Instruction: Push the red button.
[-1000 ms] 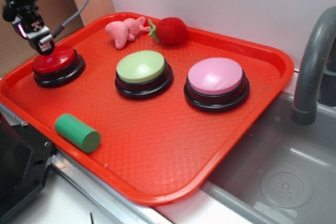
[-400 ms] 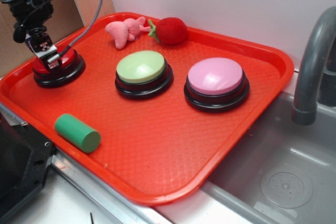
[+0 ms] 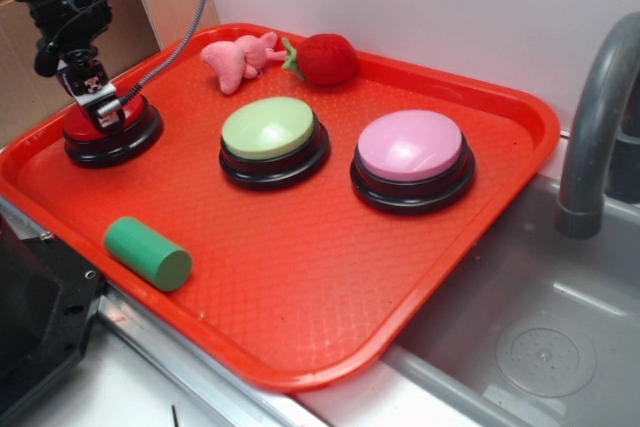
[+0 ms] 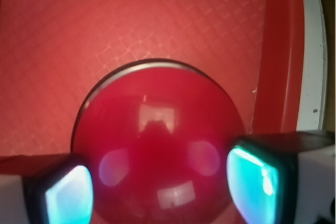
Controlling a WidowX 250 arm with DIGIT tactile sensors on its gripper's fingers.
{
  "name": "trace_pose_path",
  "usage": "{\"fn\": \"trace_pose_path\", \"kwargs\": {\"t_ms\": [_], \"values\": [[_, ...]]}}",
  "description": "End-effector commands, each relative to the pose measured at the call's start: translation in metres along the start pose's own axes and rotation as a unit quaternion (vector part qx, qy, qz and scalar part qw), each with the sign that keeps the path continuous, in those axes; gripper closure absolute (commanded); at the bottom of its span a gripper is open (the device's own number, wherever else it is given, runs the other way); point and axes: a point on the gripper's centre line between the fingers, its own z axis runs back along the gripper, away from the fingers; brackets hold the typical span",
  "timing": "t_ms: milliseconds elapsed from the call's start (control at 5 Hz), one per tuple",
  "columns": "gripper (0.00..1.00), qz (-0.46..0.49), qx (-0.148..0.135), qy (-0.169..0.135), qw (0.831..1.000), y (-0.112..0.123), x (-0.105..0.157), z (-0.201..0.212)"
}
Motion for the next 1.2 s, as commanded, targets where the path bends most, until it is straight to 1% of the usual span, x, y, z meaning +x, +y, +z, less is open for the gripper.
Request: {"fn": "trace_pose_path", "kwargs": {"t_ms": [0,200,400,600,800,1000], "values": [[0.0,0.01,-0.013,-0.011,1.0,-0.005,0.005,0.022],[0.0,0.018,-0.012,-0.016,1.0,-0.007,0.008,0.036],[0.0,0.014,-0.003,-0.011,1.0,-0.008,0.01,0.037],[0.0,0.012,0.001,-0.013,1.0,-0.009,0.012,0.043],[0.0,0.009,0.011,-0.017,1.0,-0.011,0.016,0.053],[0.0,0.013,0.01,-0.018,1.0,-0.011,0.017,0.058]]}}
